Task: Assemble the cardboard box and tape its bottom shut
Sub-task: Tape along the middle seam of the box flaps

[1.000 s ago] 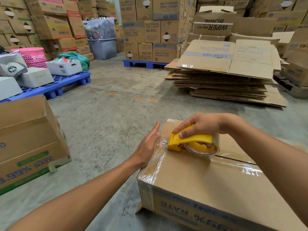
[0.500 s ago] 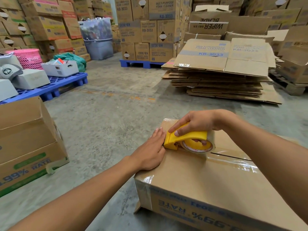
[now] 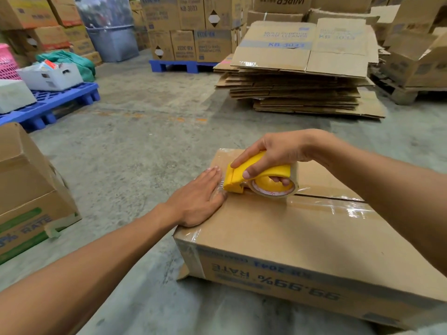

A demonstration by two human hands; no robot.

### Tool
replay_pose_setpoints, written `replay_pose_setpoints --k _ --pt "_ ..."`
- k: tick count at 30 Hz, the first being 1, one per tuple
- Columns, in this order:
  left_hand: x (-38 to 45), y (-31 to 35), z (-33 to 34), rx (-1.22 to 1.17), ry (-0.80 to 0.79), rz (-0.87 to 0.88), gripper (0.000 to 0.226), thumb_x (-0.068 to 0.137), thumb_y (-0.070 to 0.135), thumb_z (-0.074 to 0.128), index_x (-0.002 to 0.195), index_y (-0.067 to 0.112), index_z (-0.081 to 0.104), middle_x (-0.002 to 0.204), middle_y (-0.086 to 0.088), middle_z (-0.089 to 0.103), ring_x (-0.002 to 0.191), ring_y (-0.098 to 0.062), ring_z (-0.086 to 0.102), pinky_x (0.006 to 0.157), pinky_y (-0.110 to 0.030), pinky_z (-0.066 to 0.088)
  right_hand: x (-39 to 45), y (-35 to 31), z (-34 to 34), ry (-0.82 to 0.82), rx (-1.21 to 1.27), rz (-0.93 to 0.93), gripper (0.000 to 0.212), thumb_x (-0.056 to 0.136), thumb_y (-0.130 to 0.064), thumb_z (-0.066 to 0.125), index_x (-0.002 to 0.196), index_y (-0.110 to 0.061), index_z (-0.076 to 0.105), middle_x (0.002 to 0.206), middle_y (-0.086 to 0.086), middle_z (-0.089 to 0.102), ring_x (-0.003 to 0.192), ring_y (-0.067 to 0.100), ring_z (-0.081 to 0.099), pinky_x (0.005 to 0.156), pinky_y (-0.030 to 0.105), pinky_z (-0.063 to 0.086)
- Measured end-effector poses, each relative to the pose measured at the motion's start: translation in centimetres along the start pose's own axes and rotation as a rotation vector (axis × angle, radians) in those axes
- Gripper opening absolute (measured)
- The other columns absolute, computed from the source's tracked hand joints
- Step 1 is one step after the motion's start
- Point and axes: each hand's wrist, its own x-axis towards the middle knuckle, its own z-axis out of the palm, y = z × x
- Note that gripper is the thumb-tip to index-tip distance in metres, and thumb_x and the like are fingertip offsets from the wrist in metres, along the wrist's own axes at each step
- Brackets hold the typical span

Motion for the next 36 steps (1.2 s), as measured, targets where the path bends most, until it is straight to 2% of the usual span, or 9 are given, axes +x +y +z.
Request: replay_pose_setpoints --k 5,9,12,15,18,22,26,32,36 --pt "-1.1 -0.6 0.4 0.108 -0.057 -0.015 0.069 0.099 0.058 0.014 0.157 0.026 0.000 0.165 0.008 -0.003 0.151 -0.010 -0.002 0.123 -0.039 0.006 -0.3 1.0 0.0 -0.092 0.057 0.087 0.042 0.079 -0.027 0.080 0.119 -0.036 0.070 0.090 0.013 0.076 0.060 0.031 0.059 0.044 0.026 0.055" --pt "-2.7 -2.7 3.6 0.193 -0.256 -0.138 0.083 0.090 0.068 0.004 0.156 0.020 -0.007 0.165 -0.001 -0.008 0.152 -0.019 -0.006 0.123 -0.039 0.000 -0.1 3.1 2.3 -0.085 -0.176 0.160 0.042 0.075 -0.041 0.081 0.115 -0.043 0.071 0.102 -0.003 0.075 0.067 0.018 0.069 0.053 0.018 0.051" --pt "-2.9 -3.1 5.2 0.208 -0.218 -0.102 0.074 0.098 0.059 0.011 0.154 0.018 -0.015 0.164 -0.002 -0.015 0.151 -0.018 -0.013 0.121 -0.034 -0.005 0.5 4.4 4.1 -0.083 -0.211 0.169 0.043 0.073 -0.048 0.079 0.115 -0.048 0.069 0.110 -0.014 0.067 0.082 0.006 0.063 0.066 0.019 0.046" --pt "-2.1 -1.3 5.8 0.112 -0.054 -0.008 0.065 0.103 0.041 0.018 0.155 0.015 -0.012 0.164 -0.002 -0.015 0.150 -0.014 -0.016 0.120 -0.030 -0.009 0.5 5.0 4.3 -0.086 -0.138 0.153 0.041 0.076 -0.042 0.079 0.116 -0.044 0.070 0.101 -0.010 0.070 0.065 0.005 0.066 0.056 0.018 0.050" --pt "-2.0 1.9 7.5 0.008 -0.037 0.039 0.064 0.103 0.037 0.018 0.155 0.012 -0.010 0.164 -0.004 -0.014 0.149 -0.012 -0.016 0.120 -0.028 -0.010 0.9 4.7 4.1 -0.138 -0.057 0.185 0.042 0.078 -0.031 0.081 0.119 -0.034 0.071 0.073 -0.007 0.072 0.039 0.013 0.060 0.042 0.020 0.050" --pt "-2.2 4.5 11.0 -0.115 -0.035 -0.040 0.067 0.102 0.043 0.013 0.155 0.011 -0.013 0.163 -0.003 -0.017 0.148 -0.011 -0.020 0.122 -0.034 -0.008 1.9 4.0 4.5 -0.215 -0.092 0.243 0.044 0.079 -0.032 0.080 0.122 -0.031 0.069 0.071 0.005 0.073 0.041 0.020 0.060 0.047 0.022 0.052" --pt "-2.1 4.0 12.7 -0.153 0.004 -0.066 0.071 0.100 0.052 0.013 0.155 0.014 -0.012 0.163 0.000 -0.017 0.149 -0.009 -0.019 0.123 -0.033 -0.005 2.4 4.3 5.5 -0.245 -0.118 0.277 0.044 0.081 -0.034 0.078 0.123 -0.033 0.067 0.082 0.022 0.073 0.051 0.025 0.062 0.046 0.018 0.051" --pt "-1.8 3.6 13.3 -0.143 0.040 -0.052 0.072 0.098 0.055 0.013 0.156 0.018 -0.008 0.164 0.003 -0.015 0.149 -0.006 -0.017 0.123 -0.033 -0.003 2.9 4.8 5.5 -0.218 -0.132 0.281 0.041 0.078 -0.036 0.079 0.119 -0.032 0.070 0.069 0.009 0.071 0.040 0.017 0.061 0.048 0.021 0.053" --pt "-1.9 3.5 13.2 -0.153 0.068 -0.030 0.070 0.100 0.052 0.019 0.157 0.018 -0.003 0.165 0.004 -0.009 0.148 -0.004 -0.015 0.122 -0.030 -0.005 3.1 4.3 5.6 -0.254 -0.113 0.295 0.041 0.081 -0.030 0.078 0.121 -0.026 0.069 0.057 0.007 0.069 0.035 0.017 0.059 0.064 0.033 0.058"
